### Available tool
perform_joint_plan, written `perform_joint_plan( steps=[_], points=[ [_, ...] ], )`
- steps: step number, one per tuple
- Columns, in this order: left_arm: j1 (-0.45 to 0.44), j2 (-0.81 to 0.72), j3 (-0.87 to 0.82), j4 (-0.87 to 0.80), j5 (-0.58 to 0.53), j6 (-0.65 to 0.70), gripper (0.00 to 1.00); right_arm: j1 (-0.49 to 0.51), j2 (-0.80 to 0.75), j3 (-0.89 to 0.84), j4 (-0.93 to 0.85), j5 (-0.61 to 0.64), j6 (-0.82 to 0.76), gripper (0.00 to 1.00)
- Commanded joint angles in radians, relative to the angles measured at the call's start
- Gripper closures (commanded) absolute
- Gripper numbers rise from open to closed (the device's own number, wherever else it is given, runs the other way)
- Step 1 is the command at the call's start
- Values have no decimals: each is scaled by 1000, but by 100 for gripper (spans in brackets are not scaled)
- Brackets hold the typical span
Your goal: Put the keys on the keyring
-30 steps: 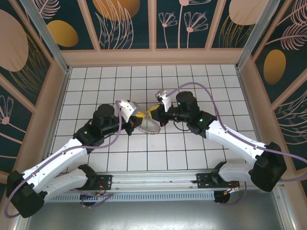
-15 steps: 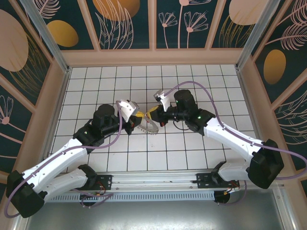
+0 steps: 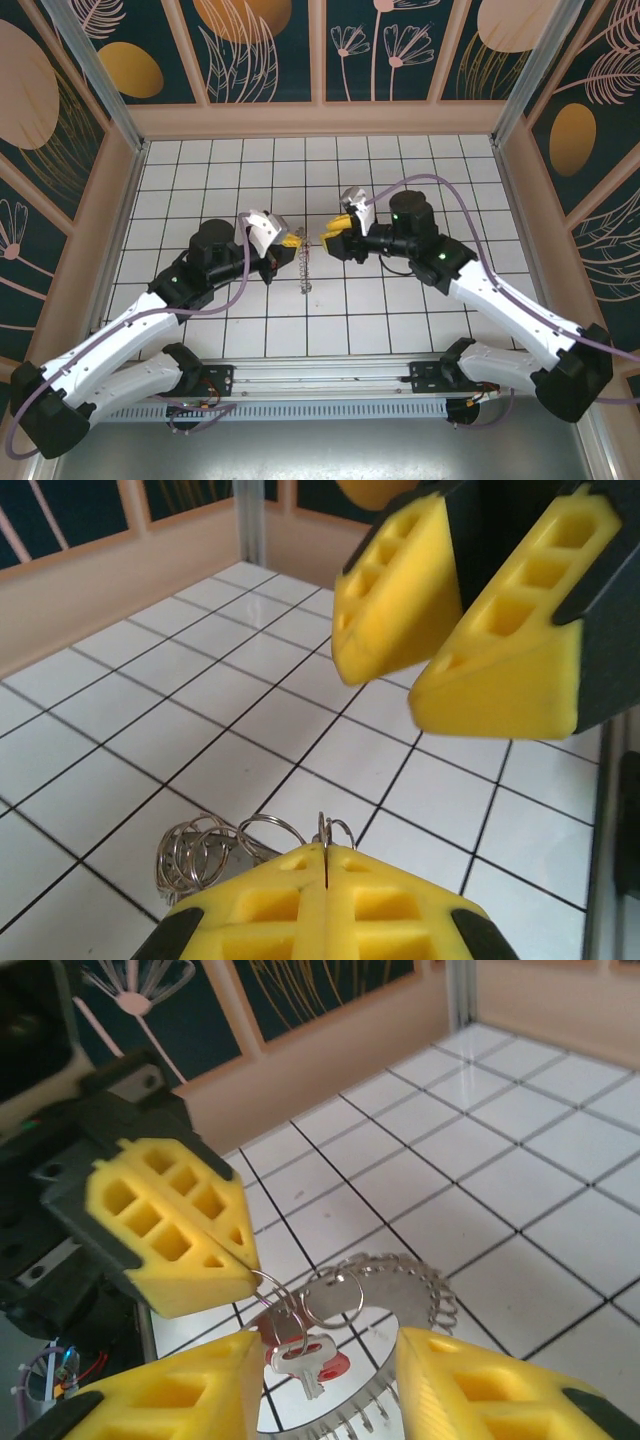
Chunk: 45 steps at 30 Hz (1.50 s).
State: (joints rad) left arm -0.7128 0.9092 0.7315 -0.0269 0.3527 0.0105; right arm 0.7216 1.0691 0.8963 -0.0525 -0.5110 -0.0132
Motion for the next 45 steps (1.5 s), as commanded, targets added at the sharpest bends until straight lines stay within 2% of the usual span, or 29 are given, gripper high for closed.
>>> perform_joint_plan(
  steps=[1, 4, 7, 13, 24, 29, 36, 38, 40, 43, 45],
  points=[
    [-4, -37, 34, 72, 116, 15, 100, 9, -54, -34, 77, -73, -82, 58],
    [-4, -41, 44, 81, 188, -2, 100, 9, -75, -52, 105, -131, -104, 53],
    [-4, -44, 54, 96, 247, -20, 100, 10, -71, -49, 119, -200, -108, 53],
    [-5, -65, 61, 129, 281, -46, 100, 20, -57, -29, 135, -278, -93, 54],
    [-5, -68, 78, 147, 348, -63, 100, 49, -17, 1, 121, -290, -105, 59],
    [-4, -67, 77, 143, 351, -63, 100, 67, -7, 10, 129, -288, -110, 66],
    [-4, -70, 72, 153, 335, -63, 100, 82, -3, 9, 114, -265, -122, 84],
    [-4, -73, 73, 156, 335, -64, 100, 82, -7, 7, 110, -255, -128, 86],
    [-5, -77, 71, 160, 339, -65, 100, 83, -11, 5, 106, -244, -129, 85],
    [-4, -84, 71, 162, 336, -67, 100, 82, -20, -1, 108, -235, -127, 72],
    [-4, -85, 70, 162, 336, -69, 100, 82, -25, -4, 112, -233, -123, 68]
  ],
)
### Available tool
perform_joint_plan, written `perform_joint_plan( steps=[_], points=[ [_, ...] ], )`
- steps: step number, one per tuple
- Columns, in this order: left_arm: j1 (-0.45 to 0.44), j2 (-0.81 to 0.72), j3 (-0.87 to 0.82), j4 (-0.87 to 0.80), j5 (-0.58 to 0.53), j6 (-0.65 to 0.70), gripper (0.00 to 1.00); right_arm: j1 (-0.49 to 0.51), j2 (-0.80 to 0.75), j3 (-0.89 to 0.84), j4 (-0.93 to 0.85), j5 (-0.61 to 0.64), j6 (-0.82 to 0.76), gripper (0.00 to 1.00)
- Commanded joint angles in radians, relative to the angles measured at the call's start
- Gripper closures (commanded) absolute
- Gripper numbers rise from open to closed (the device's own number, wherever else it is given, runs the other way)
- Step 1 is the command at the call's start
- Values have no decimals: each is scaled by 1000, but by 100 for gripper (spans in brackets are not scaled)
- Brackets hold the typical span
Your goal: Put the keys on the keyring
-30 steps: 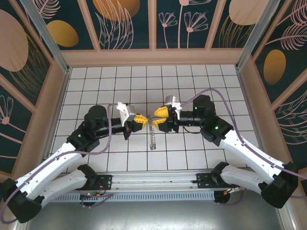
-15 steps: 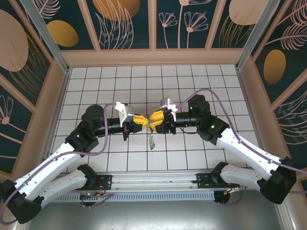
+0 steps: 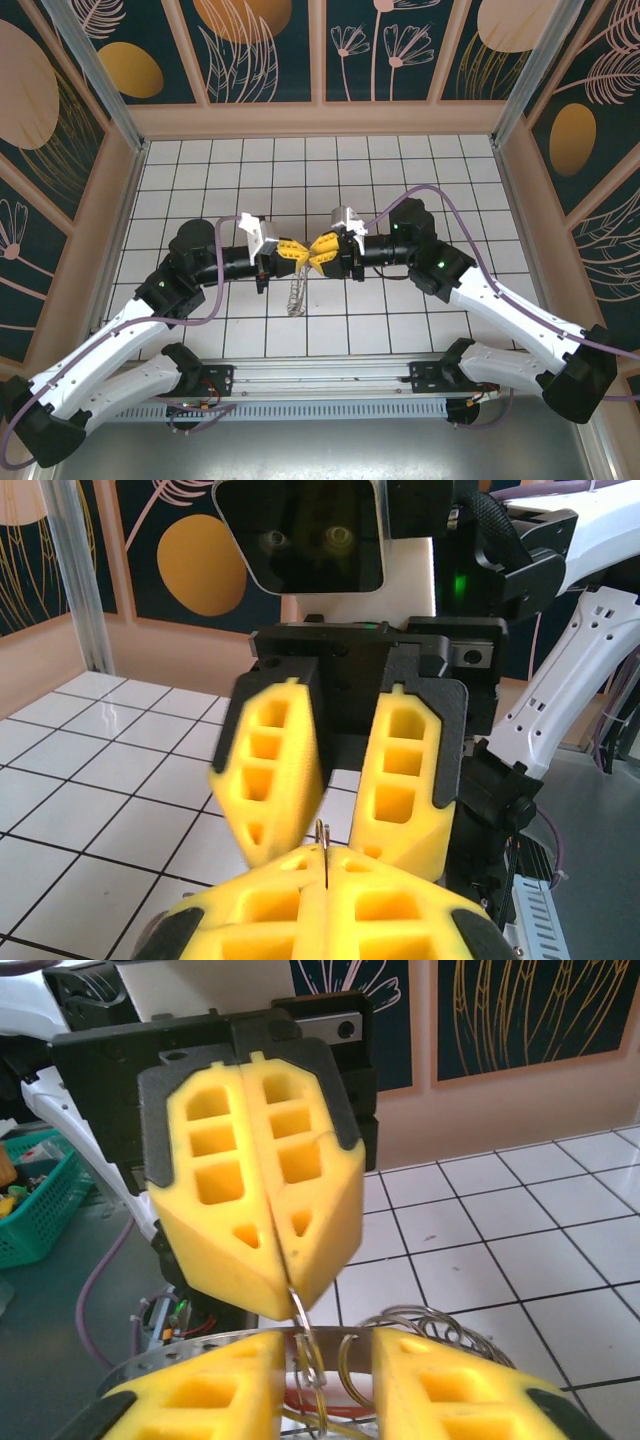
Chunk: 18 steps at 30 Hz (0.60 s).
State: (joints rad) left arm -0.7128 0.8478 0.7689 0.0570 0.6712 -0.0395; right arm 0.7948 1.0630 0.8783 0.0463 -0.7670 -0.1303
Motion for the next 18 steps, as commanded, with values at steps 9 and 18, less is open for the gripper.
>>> perform_joint_plan(
  steps=[9, 18],
  points=[
    [-4, -23, 36, 81, 16, -17, 100, 9, -29, 11, 23, 45, -18, 84],
    [-4, 4, 55, -1, -19, 19, 100, 10, -64, 28, -25, 149, -78, 100]
  ],
)
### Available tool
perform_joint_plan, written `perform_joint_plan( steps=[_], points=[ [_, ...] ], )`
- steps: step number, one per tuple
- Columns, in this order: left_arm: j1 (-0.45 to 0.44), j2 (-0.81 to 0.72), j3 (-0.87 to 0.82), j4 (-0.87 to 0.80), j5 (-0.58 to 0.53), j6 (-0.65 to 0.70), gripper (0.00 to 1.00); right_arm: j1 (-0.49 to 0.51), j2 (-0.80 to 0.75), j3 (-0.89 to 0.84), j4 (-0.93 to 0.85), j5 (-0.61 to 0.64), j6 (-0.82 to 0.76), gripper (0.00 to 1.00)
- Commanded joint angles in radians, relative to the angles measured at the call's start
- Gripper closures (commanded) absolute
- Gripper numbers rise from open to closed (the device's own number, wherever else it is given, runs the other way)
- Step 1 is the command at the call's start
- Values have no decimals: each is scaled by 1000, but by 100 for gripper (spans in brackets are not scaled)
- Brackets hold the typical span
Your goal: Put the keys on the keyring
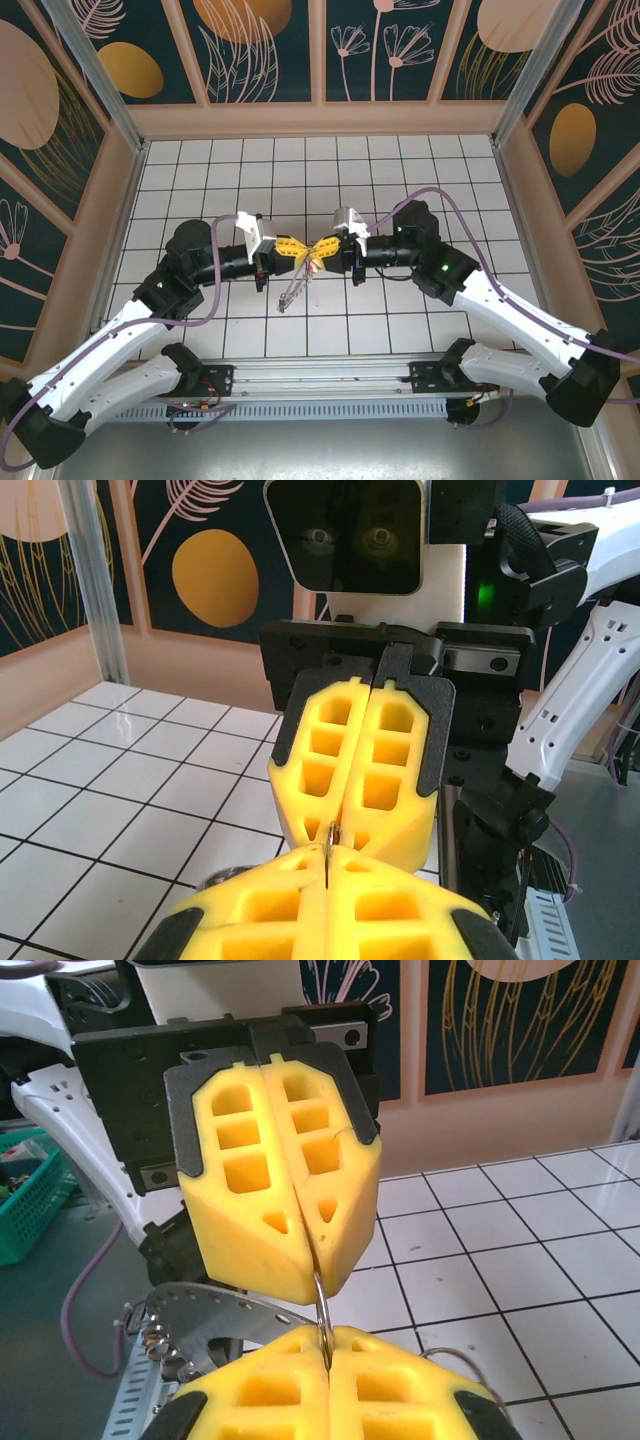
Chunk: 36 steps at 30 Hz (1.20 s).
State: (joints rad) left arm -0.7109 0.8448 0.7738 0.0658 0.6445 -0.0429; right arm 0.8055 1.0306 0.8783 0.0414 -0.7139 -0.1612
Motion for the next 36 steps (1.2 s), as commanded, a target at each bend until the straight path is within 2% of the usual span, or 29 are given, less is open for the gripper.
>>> perform_joint_plan(
  steps=[1, 3, 9, 20, 31, 36],
  points=[
    [-6, 17, 64, -47, -3, 42, 100, -1, -32, 42, -51, 112, -67, 100],
    [-6, 36, 88, -113, -22, 76, 100, 0, -25, 80, -132, 141, -113, 100],
    [-7, 90, 161, -280, -58, 181, 87, 3, 52, 228, -385, 193, -247, 100],
    [-6, 147, 222, -389, -103, 258, 78, 35, 149, 354, -543, 219, -339, 100],
    [-7, 171, 217, -384, -92, 273, 80, 49, 191, 396, -598, 192, -371, 100],
    [-8, 170, 205, -359, -79, 262, 86, 67, 207, 406, -614, 200, -393, 100]
  ],
)
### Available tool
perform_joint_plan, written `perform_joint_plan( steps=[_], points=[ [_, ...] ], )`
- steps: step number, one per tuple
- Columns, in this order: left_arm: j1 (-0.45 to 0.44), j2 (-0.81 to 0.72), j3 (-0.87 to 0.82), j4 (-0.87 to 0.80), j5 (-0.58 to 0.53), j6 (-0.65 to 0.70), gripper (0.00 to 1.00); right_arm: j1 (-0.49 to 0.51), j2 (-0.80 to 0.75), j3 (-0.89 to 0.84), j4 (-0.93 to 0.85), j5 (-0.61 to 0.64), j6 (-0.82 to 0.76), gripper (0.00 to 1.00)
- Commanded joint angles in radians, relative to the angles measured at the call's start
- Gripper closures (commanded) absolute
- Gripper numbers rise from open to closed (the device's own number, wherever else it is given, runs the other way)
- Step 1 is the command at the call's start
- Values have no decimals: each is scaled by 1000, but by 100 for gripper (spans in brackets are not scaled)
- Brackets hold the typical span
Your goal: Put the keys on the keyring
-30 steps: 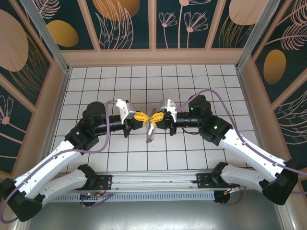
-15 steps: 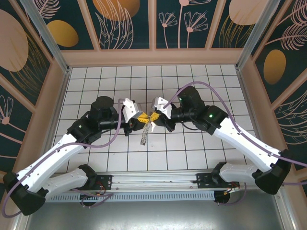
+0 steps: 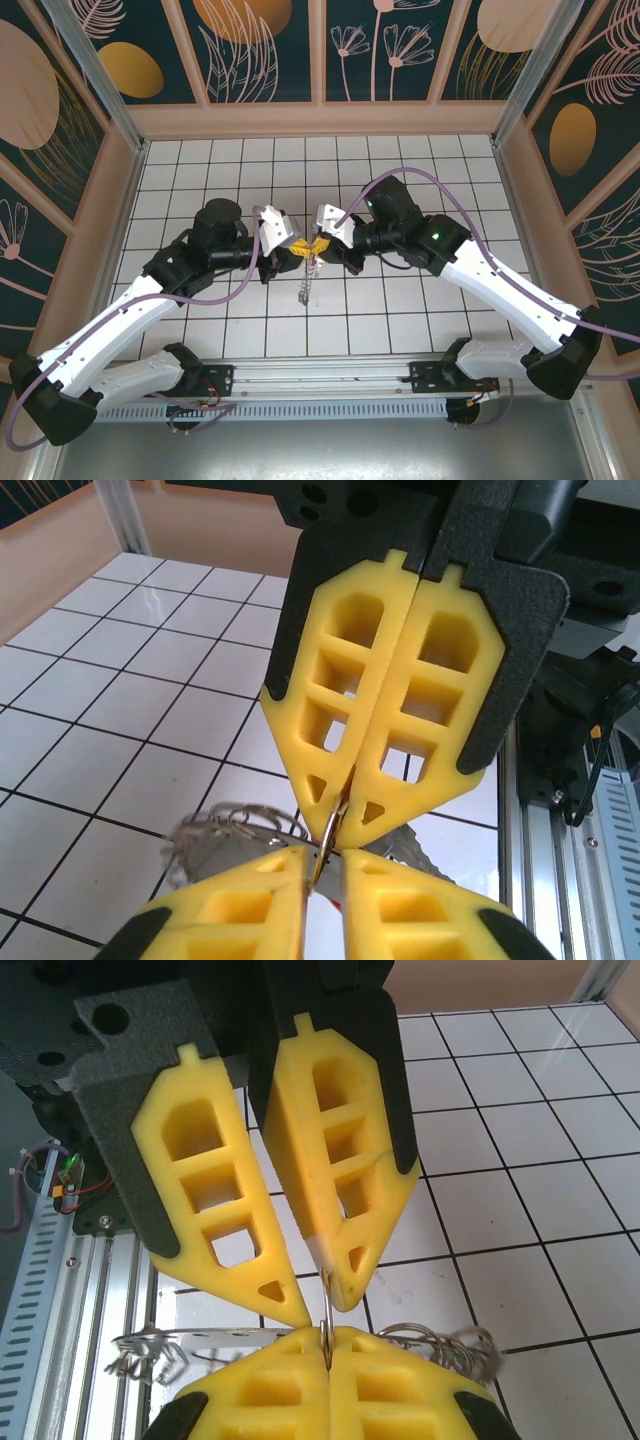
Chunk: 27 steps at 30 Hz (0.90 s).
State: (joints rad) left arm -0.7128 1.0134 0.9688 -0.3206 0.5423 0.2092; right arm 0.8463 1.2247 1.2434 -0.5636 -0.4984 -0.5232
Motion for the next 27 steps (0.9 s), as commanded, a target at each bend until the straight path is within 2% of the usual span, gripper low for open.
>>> perform_joint_plan(
  steps=[1, 6, 13, 19, 27],
  points=[
    [-7, -1, 9, 32, 25, 8, 87, 29, 16, 44, -15, -12, -35, 100],
    [-6, -4, -2, 41, 32, 2, 100, 49, 41, 62, -48, 30, -57, 100],
    [-6, -40, -54, 126, 61, -46, 100, 62, 44, 53, -40, 64, -39, 100],
    [-6, -109, -118, 295, 109, -147, 100, 62, -32, -20, 66, 35, 37, 85],
    [-6, -172, -161, 440, 167, -247, 100, 61, -106, -75, 156, -7, 99, 81]
  ],
)
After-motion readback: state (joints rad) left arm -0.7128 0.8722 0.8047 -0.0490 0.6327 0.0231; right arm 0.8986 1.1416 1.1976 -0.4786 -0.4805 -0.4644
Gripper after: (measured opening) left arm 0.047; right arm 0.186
